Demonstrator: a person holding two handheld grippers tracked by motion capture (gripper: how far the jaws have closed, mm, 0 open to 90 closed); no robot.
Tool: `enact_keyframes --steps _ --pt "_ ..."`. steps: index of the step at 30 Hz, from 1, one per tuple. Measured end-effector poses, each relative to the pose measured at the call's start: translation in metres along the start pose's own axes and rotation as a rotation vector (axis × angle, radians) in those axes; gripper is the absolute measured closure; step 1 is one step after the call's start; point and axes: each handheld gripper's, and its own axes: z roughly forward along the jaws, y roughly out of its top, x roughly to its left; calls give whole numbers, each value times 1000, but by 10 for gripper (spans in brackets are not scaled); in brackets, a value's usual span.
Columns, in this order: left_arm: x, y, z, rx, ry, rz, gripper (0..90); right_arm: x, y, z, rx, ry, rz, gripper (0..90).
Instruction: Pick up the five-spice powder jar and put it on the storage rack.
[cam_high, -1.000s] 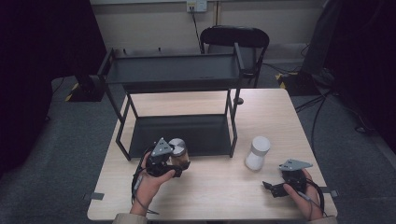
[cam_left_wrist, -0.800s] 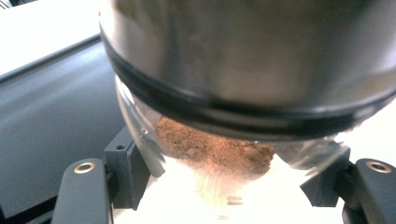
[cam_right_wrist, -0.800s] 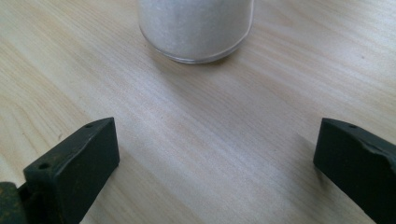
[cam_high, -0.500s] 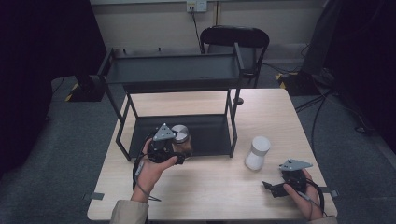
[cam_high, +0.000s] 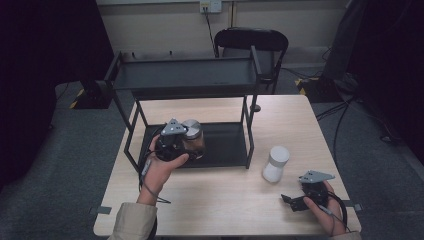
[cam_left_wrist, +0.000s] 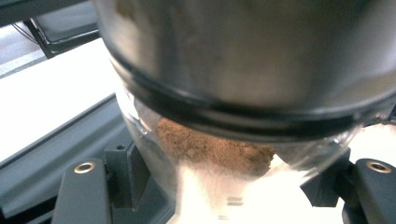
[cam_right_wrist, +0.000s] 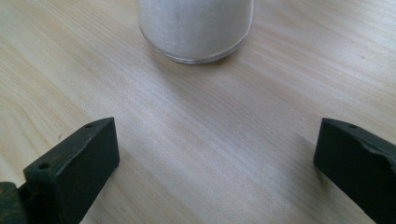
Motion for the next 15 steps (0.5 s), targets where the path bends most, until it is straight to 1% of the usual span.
enact_keyframes --steps 6,9,10,11,15 --pt "2 16 -8 1 2 5 303 0 0 0 0 0 0 0" --pt "5 24 -13 -2 4 -2 303 0 0 0 0 0 0 0" --pt "5 31 -16 3 12 3 303 0 0 0 0 0 0 0" --pt "5 31 -16 3 12 3 303 0 0 0 0 0 0 0" --pt "6 43 -22 5 20 8 303 0 0 0 0 0 1 0"
